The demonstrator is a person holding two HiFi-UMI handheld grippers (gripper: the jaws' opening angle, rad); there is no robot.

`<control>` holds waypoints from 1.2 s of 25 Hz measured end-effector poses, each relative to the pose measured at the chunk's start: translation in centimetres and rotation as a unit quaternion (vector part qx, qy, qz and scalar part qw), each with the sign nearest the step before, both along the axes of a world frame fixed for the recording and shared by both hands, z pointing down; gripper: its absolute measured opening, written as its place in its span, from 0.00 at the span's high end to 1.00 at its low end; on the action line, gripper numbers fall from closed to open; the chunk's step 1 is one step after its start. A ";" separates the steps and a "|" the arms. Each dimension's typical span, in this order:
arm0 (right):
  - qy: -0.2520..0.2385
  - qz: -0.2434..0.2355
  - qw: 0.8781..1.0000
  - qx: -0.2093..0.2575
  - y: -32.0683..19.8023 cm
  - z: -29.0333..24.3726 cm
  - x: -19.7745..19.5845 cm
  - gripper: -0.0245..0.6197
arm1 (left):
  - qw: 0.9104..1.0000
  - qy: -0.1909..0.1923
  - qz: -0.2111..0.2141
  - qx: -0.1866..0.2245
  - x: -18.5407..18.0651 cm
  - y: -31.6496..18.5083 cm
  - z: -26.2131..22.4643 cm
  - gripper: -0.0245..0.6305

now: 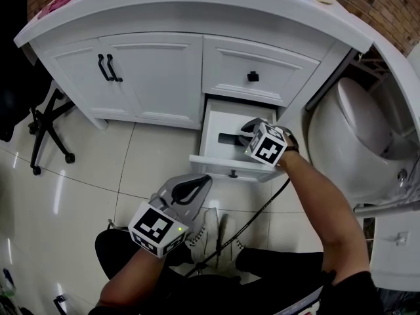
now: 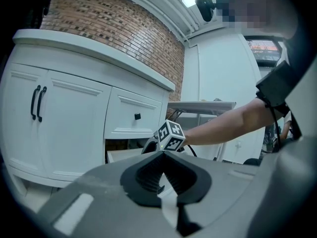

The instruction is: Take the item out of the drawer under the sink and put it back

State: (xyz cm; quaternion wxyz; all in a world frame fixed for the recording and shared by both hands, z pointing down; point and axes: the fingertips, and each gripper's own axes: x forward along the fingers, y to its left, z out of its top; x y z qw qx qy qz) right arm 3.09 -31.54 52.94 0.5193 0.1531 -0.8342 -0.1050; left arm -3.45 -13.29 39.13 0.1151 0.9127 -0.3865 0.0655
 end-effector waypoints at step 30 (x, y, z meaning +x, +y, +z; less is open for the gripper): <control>-0.399 0.229 0.886 0.060 19.3 -16.1 6.7 0.95 | 0.999 -0.002 -0.023 0.028 -1.0 1.8 -1.3 0.95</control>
